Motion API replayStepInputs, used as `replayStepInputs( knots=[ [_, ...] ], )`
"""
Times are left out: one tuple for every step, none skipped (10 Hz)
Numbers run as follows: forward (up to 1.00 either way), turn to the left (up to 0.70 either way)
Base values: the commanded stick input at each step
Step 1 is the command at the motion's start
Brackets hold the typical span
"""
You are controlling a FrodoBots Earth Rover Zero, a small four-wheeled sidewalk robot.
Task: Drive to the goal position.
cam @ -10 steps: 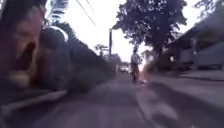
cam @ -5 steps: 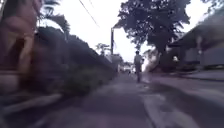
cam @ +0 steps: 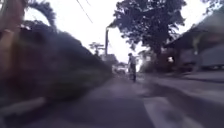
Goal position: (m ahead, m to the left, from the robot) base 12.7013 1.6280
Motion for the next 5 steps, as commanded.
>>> replayStepInputs(
  knots=[
    [0.70, -0.03],
    [0.70, 0.00],
    [0.70, 0.00],
    [0.70, 0.00],
    [0.70, 0.00]
  ],
)
